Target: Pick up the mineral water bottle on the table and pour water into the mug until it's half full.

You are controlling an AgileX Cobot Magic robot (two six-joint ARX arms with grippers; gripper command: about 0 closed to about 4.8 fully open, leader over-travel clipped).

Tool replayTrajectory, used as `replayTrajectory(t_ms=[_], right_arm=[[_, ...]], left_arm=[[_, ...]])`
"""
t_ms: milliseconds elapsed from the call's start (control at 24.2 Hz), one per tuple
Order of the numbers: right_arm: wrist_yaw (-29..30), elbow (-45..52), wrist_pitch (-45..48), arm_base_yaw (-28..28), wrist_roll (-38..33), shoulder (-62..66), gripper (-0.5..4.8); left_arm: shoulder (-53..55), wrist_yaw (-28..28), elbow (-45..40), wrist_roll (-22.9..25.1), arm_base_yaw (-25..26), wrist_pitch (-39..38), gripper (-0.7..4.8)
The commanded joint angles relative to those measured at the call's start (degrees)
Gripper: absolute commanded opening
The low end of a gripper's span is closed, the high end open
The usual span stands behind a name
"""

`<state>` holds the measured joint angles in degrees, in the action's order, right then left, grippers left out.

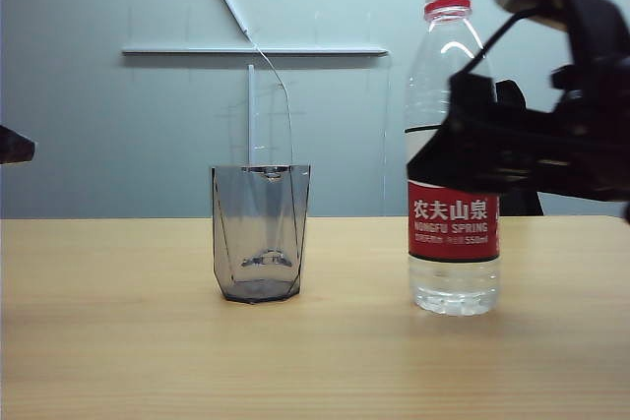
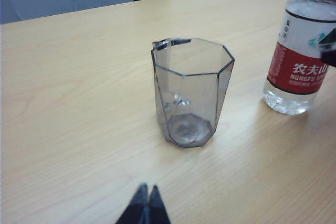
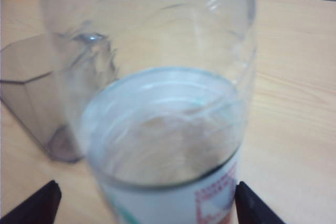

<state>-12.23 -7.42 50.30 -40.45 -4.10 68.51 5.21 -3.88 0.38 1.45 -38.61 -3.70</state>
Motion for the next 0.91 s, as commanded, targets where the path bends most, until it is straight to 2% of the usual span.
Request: replayTrajectory(t_ms=[41, 248, 414, 621, 869, 911], right_arm=[[-0.3, -2.8, 1.4, 0.0, 0.1, 3.5, 4.79], [-1.7, -4.9, 3.3, 0.0, 0.1, 7.7, 4.79], [-4.6, -5.0, 8.9, 0.3, 0.1, 11.7, 4.79], [-4.3, -5.9, 14.2, 1.4, -0.2, 17.3, 4.79], [-4.4, -8.5, 14.4, 1.5, -0.2, 19.9, 4.79], [-4.4, -8.5, 14.5, 1.5, -0.2, 19.9, 4.54]], left_arm=[[0.0, 0.1, 0.1, -0.2, 0.0, 0.7, -0.02], [0.0, 0.1, 0.1, -0.2, 0.0, 0.7, -0.02], [0.0, 0.1, 0.1, -0.2, 0.0, 0.7, -0.02], [0.0, 0.1, 0.1, -0.2, 0.0, 0.7, -0.02], [0.0, 0.1, 0.1, -0.2, 0.0, 0.7, -0.02], [0.0, 0.1, 0.1, -0.2, 0.0, 0.7, -0.02]])
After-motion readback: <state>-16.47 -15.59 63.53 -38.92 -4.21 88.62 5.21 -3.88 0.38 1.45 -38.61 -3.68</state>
